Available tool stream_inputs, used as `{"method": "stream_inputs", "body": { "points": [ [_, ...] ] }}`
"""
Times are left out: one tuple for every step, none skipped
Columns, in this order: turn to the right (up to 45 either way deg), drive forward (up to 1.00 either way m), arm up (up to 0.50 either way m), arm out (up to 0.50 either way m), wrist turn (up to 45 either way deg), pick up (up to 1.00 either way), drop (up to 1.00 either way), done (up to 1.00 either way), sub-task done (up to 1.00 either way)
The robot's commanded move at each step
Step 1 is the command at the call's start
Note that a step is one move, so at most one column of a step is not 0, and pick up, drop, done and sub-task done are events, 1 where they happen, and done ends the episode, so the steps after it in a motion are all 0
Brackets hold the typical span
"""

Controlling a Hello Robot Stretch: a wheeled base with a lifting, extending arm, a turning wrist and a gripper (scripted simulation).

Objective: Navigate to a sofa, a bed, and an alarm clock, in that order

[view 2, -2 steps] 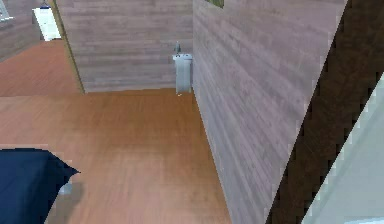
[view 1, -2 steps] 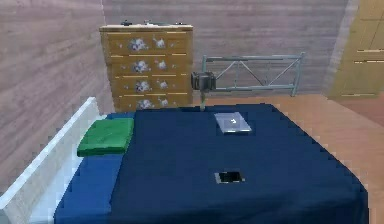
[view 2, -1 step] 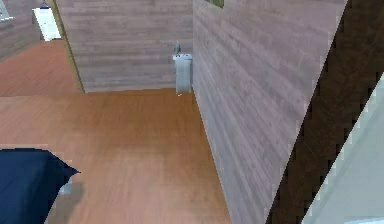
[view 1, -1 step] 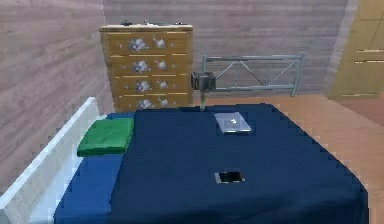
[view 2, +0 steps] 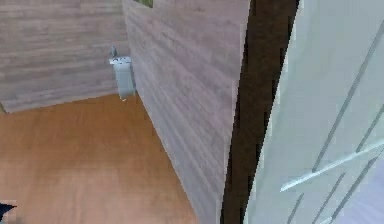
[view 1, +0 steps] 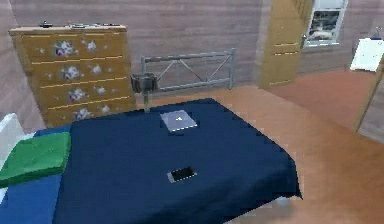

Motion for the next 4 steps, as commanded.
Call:
{"method": "stream_inputs", "body": {
  "points": [
    [0.0, 0.3, 0.0, 0.0, 0.0, 0.0, 0.0, 0.0, 0.0],
    [45.0, 0.0, 0.0, 0.0, 0.0, 0.0, 0.0, 0.0, 0.0],
    [18.0, 0.0, 0.0, 0.0, 0.0, 0.0, 0.0, 0.0, 0.0],
    [0.0, 1.0, 0.0, 0.0, 0.0, 0.0, 0.0, 0.0, 0.0]
  ]
}}
